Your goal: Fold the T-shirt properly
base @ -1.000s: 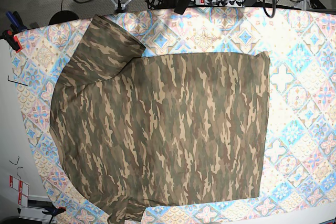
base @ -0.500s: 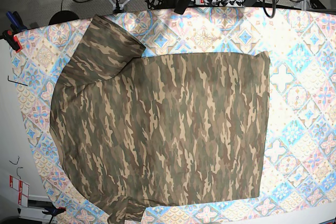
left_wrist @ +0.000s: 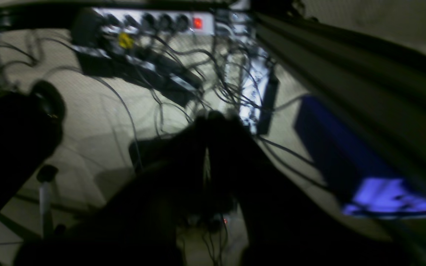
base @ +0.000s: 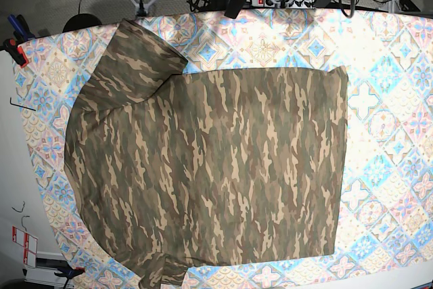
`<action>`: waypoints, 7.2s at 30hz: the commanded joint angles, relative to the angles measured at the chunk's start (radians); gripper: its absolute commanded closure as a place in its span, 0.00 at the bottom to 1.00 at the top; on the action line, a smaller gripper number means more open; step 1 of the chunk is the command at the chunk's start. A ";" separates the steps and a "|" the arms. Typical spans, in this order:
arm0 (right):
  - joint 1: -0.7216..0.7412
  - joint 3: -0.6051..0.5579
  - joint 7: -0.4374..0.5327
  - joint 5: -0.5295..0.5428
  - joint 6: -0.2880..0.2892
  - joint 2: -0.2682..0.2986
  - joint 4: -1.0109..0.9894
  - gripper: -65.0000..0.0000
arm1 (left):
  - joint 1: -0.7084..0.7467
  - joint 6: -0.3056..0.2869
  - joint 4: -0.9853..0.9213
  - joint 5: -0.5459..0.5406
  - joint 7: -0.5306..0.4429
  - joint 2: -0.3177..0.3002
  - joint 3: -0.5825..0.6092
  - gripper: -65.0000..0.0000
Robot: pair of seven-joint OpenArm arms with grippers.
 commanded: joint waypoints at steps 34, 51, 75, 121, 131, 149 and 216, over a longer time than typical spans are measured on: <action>-0.444 -0.005 1.216 0.110 0.010 -0.018 0.016 1.00 | 0.353 0.002 0.018 -0.009 -1.143 -0.087 -0.007 1.00; -0.737 -0.002 1.216 0.108 0.010 -0.012 0.659 1.00 | 0.703 -0.001 0.843 -0.184 -1.112 -0.116 -0.005 1.00; -0.964 0.159 0.125 0.113 0.010 0.025 1.864 1.00 | 0.828 -0.003 2.063 -0.196 0.221 -0.168 -0.174 0.89; -0.406 0.297 -0.717 0.642 0.329 0.069 1.436 0.52 | 0.307 -0.495 2.051 -0.171 1.189 -0.181 -0.574 0.74; -0.412 0.210 -0.852 0.799 0.330 0.074 1.445 0.52 | 0.306 -0.495 2.051 -0.111 1.189 -0.181 -0.574 0.74; -0.412 0.165 -0.860 0.796 0.330 0.095 1.439 0.52 | 0.154 -0.699 1.733 -0.118 1.181 -0.234 -0.559 0.74; -0.430 0.134 -0.860 0.780 0.330 0.146 1.437 0.52 | 0.120 -0.699 1.621 -0.280 1.415 -0.161 -0.567 0.56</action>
